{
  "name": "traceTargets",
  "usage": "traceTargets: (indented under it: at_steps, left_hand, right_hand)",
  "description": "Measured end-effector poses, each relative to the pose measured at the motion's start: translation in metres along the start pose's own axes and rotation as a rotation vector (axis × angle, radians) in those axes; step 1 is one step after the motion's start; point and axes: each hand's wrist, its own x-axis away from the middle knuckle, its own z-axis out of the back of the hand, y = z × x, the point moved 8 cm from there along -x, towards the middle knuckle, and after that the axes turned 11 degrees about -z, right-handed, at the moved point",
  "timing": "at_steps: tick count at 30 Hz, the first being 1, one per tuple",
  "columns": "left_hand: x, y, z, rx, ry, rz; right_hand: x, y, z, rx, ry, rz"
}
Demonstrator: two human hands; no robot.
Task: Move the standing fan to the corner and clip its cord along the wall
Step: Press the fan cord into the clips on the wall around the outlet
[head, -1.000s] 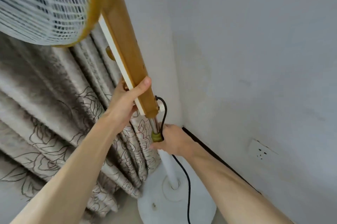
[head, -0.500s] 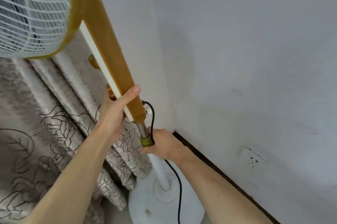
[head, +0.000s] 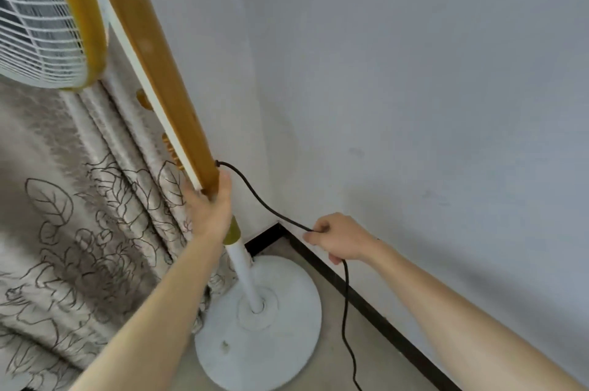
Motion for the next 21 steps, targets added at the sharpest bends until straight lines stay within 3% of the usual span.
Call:
traceTargets:
  at_steps: [3, 5, 6, 8, 11, 12, 14, 16, 19, 21]
  left_hand:
    - [0.035, -0.033, -0.018, -0.046, 0.057, 0.212]
    - [0.06, -0.047, -0.041, -0.048, -0.049, 0.311]
    - [0.072, -0.046, -0.051, -0.103, -0.124, 0.274]
    - [0.086, -0.022, -0.061, -0.38, -0.204, -0.083]
    - [0.116, 0.035, -0.088, -0.82, -0.292, -0.918]
    - [0.123, 0.04, -0.1, -0.956, -0.386, -1.096]
    - [0.123, 0.038, -0.121, -1.163, -0.642, -1.205]
    - [0.108, 0.032, -0.132, -1.251, -0.82, -1.171]
    - [0.086, 0.045, -0.133, -1.24, -0.803, -1.195]
    - [0.07, 0.053, -0.134, -1.192, -0.711, -1.172]
  right_hand:
    - [0.016, 0.014, 0.021, 0.006, 0.0, -0.032]
    - [0.025, 0.02, 0.032, -0.007, 0.002, -0.033]
    - [0.031, 0.022, 0.035, -0.009, 0.007, -0.025]
    - [0.041, 0.027, 0.038, 0.05, 0.033, 0.003]
    - [0.055, 0.047, 0.03, 0.156, 0.004, 0.022]
    - [0.061, 0.054, 0.024, 0.141, -0.037, 0.016]
    - [0.067, 0.058, 0.025, 0.072, -0.032, 0.027]
    - [0.068, 0.053, 0.042, -0.015, 0.083, 0.064]
    - [0.071, 0.042, 0.082, -0.163, 0.297, 0.111]
    - [0.077, 0.041, 0.096, -0.282, 0.272, 0.095]
